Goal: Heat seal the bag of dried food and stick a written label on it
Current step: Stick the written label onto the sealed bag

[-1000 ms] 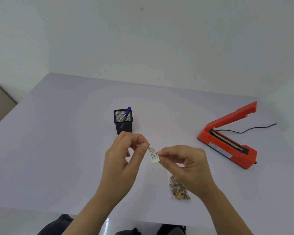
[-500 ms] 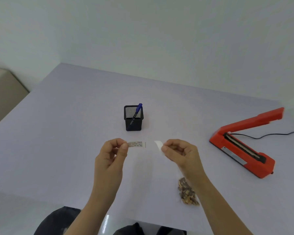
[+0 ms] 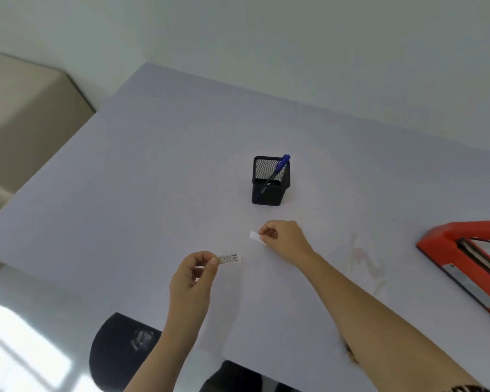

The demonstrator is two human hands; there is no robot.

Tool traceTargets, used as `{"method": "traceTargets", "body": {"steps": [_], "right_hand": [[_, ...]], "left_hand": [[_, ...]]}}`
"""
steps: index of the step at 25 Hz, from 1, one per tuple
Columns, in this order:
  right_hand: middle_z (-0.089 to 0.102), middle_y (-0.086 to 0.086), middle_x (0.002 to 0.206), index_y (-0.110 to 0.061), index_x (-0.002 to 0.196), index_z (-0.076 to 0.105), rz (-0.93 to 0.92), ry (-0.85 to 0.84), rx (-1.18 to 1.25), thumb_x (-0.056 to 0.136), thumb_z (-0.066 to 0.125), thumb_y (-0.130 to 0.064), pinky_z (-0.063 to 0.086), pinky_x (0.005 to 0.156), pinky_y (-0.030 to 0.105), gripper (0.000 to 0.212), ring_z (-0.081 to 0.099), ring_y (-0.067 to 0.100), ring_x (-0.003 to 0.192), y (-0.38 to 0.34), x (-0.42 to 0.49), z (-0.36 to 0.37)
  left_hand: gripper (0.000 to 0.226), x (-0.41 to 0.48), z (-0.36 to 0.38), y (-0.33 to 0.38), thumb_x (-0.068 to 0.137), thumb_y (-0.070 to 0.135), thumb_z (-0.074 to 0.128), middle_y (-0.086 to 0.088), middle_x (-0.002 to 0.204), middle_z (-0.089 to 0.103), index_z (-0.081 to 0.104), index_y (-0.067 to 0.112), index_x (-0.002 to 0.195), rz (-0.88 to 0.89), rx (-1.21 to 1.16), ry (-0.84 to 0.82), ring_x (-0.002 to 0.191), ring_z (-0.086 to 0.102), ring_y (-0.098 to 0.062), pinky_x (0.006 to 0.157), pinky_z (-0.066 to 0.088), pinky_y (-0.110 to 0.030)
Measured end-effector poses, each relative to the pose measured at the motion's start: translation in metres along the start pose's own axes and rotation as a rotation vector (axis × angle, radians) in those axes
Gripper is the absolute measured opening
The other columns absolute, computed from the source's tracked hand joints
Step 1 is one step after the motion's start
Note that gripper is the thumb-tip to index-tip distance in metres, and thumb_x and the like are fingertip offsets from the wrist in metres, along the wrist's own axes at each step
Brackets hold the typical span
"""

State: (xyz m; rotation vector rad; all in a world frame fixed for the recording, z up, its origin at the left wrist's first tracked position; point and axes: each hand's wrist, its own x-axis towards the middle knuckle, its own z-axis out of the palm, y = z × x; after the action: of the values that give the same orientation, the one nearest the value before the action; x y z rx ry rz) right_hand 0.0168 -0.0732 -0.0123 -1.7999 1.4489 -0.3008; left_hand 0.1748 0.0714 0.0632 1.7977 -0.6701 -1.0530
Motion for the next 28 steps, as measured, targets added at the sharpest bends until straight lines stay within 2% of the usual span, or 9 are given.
{"method": "traceTargets", "body": {"steps": [3, 5, 8, 12, 15, 18, 22, 25, 28], "right_hand": [[0.067, 0.003, 0.092, -0.017, 0.088, 0.069, -0.073, 0.061, -0.174, 0.08, 0.06, -0.016, 0.053, 0.073, 0.035, 0.012, 0.06, 0.018, 0.08, 0.001, 0.01, 0.008], [0.063, 0.003, 0.094, -0.018, 0.088, 0.068, -0.087, 0.12, -0.198, 0.082, 0.059, -0.02, 0.052, 0.069, 0.037, 0.011, 0.059, 0.02, 0.082, 0.0, 0.008, 0.01], [0.062, 0.002, 0.09, -0.016, 0.089, 0.068, -0.049, 0.273, -0.003, 0.084, 0.061, -0.019, 0.048, 0.066, 0.028, 0.009, 0.054, 0.013, 0.075, -0.004, -0.011, -0.001], [0.063, -0.004, 0.084, -0.02, 0.09, 0.066, 0.026, 0.593, 0.226, 0.085, 0.063, -0.013, 0.048, 0.063, 0.019, 0.009, 0.057, 0.009, 0.072, 0.026, -0.084, -0.04], [0.064, -0.005, 0.088, -0.022, 0.094, 0.062, 0.156, 0.729, 0.261, 0.085, 0.062, -0.008, 0.049, 0.071, 0.02, 0.018, 0.06, 0.009, 0.08, 0.075, -0.137, -0.07], [0.062, -0.006, 0.097, -0.018, 0.102, 0.062, 0.233, 0.649, 0.188, 0.084, 0.063, -0.009, 0.043, 0.081, 0.019, 0.02, 0.058, 0.013, 0.095, 0.116, -0.152, -0.091], [0.059, -0.006, 0.107, -0.02, 0.107, 0.062, 0.18, 0.374, 0.011, 0.081, 0.063, -0.013, 0.031, 0.089, 0.019, 0.027, 0.045, 0.013, 0.104, 0.149, -0.14, -0.101], [0.059, 0.002, 0.112, -0.015, 0.11, 0.062, 0.143, 0.292, -0.046, 0.077, 0.066, -0.014, 0.037, 0.091, 0.026, 0.033, 0.046, 0.021, 0.104, 0.163, -0.13, -0.101], [0.059, 0.006, 0.109, -0.009, 0.106, 0.06, 0.14, 0.29, -0.064, 0.075, 0.07, -0.02, 0.042, 0.089, 0.037, 0.035, 0.048, 0.024, 0.099, 0.172, -0.127, -0.098]], "left_hand": [[0.008, 0.003, -0.002, -0.004, 0.092, 0.018, 0.055, 0.0, 0.086, 0.062, 0.062, 0.019, 0.088, -0.012, 0.01, 0.025, 0.077, 0.055, -0.012, 0.054, 0.043, -0.006], [0.009, 0.002, 0.002, -0.002, 0.092, 0.017, 0.055, 0.0, 0.085, 0.062, 0.062, 0.019, 0.087, -0.012, -0.002, 0.015, 0.075, 0.054, -0.011, 0.052, 0.042, -0.004], [0.009, 0.0, 0.013, 0.007, 0.092, 0.015, 0.055, 0.001, 0.087, 0.063, 0.061, 0.018, 0.087, 0.001, -0.035, -0.022, 0.074, 0.055, -0.01, 0.051, 0.043, -0.004], [0.008, -0.008, 0.044, 0.018, 0.091, 0.015, 0.056, 0.001, 0.083, 0.065, 0.064, 0.013, 0.089, 0.008, -0.052, -0.15, 0.066, 0.056, 0.001, 0.054, 0.044, -0.005], [0.008, -0.015, 0.083, 0.018, 0.09, 0.014, 0.058, 0.003, 0.078, 0.063, 0.066, 0.013, 0.089, -0.015, -0.018, -0.314, 0.072, 0.056, -0.007, 0.066, 0.047, -0.014], [0.008, -0.021, 0.127, 0.017, 0.09, 0.014, 0.059, -0.002, 0.081, 0.063, 0.067, 0.012, 0.089, -0.046, 0.004, -0.459, 0.075, 0.056, -0.012, 0.075, 0.046, -0.025], [0.007, -0.016, 0.186, 0.013, 0.089, 0.009, 0.06, -0.004, 0.081, 0.064, 0.066, 0.01, 0.088, -0.126, -0.037, -0.563, 0.072, 0.058, -0.01, 0.072, 0.049, -0.022], [0.008, -0.007, 0.222, 0.007, 0.088, 0.005, 0.06, -0.004, 0.075, 0.062, 0.065, 0.009, 0.084, -0.169, -0.018, -0.656, 0.069, 0.058, -0.01, 0.069, 0.049, -0.019], [0.006, 0.004, 0.246, -0.003, 0.087, 0.007, 0.062, -0.004, 0.073, 0.062, 0.066, 0.01, 0.083, -0.104, 0.155, -0.711, 0.069, 0.059, -0.012, 0.069, 0.049, -0.02]]}}
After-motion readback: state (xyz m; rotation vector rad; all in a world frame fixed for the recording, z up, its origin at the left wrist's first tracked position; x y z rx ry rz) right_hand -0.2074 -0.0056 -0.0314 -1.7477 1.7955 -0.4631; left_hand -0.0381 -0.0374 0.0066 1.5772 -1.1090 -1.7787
